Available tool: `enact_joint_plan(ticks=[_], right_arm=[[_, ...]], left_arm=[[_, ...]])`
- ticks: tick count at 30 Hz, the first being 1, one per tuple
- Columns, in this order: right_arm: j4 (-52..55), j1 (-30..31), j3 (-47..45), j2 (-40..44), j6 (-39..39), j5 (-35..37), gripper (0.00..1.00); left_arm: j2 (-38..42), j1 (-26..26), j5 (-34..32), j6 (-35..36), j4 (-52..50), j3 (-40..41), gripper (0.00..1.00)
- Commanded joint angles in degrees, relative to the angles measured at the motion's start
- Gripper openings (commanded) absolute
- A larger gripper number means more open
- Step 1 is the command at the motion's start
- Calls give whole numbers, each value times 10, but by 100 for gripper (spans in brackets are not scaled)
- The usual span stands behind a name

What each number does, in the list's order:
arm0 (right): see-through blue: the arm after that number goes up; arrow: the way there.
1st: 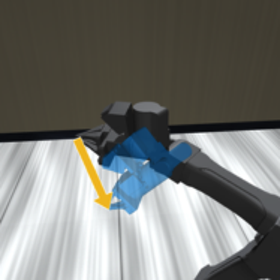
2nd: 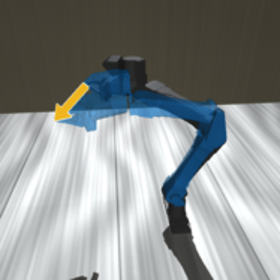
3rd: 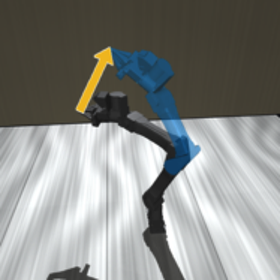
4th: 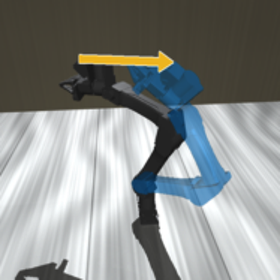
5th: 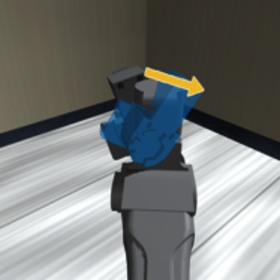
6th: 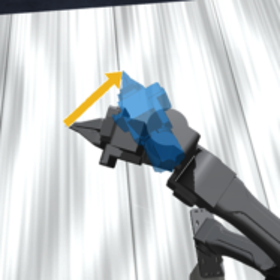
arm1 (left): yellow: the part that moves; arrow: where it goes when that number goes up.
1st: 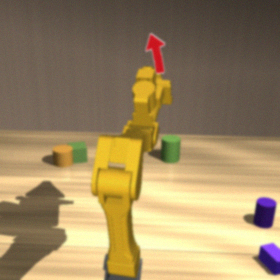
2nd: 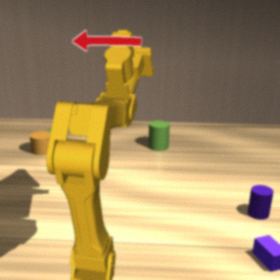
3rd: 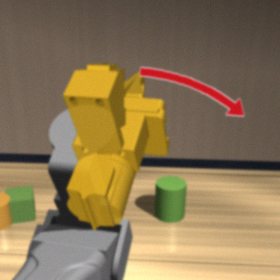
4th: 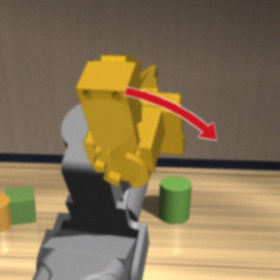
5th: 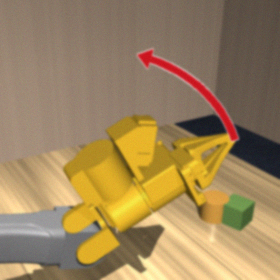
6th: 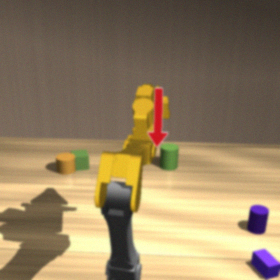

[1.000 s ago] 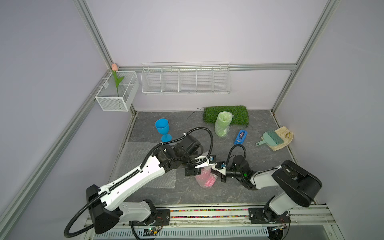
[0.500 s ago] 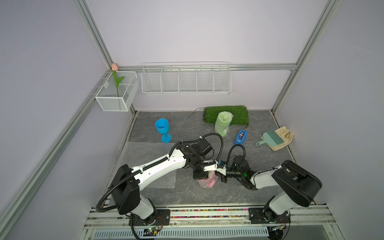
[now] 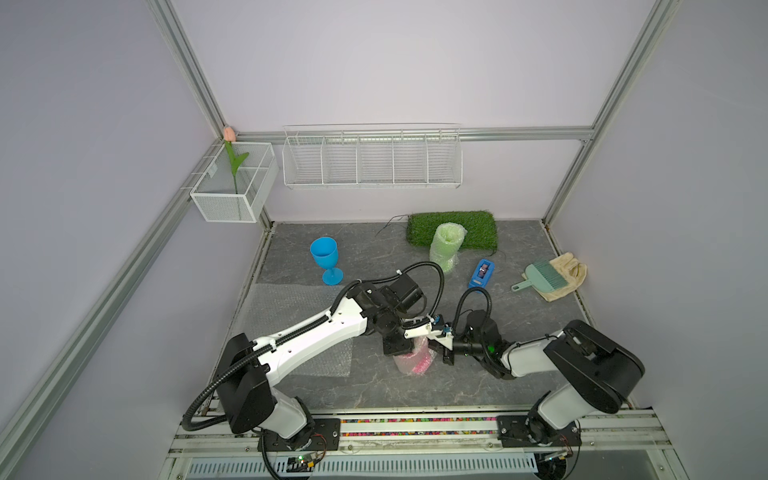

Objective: Wrap wine glasses in bubble wrap
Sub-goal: Wrap the wine glass in bubble wrap.

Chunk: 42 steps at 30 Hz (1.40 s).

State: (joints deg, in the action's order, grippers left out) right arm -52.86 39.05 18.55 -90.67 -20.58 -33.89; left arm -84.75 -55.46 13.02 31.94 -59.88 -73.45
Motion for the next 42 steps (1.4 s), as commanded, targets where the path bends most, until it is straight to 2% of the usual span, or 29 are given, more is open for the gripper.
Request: enact_joint_plan(ticks=[1,10,17,20,22,24,26,29,36,42], right_arm=[[6,-3,1,-3,-7,9,7],[7,-5,3,-3,-6,9,7],[15,-7,7,-3,-7,9,7],[26,-7,11,-4,-9,7,7],[31,-6,14,-6,-10,3,7],[32,-7,14,-7,-9,1,7],[33,-7,15,-6,-9,2,7],[35,-6,15,-7,-9,1,7],[35,-7,18,-14,-10,1,7],[36,-6,18,-15,-10,2,7]], left_arm=[[23,0,1,-9,-49,-37,44],[28,0,31,-21,-39,-83,59],[16,0,56,-24,-18,-57,63],[5,0,19,-52,7,-45,57],[-1,0,5,-60,30,-35,45],[-10,3,-11,-76,49,-20,27],[-21,6,-7,-77,48,-14,14],[-27,7,13,-79,51,6,1],[-49,8,35,-101,80,67,0],[-85,8,45,-121,87,85,0]])
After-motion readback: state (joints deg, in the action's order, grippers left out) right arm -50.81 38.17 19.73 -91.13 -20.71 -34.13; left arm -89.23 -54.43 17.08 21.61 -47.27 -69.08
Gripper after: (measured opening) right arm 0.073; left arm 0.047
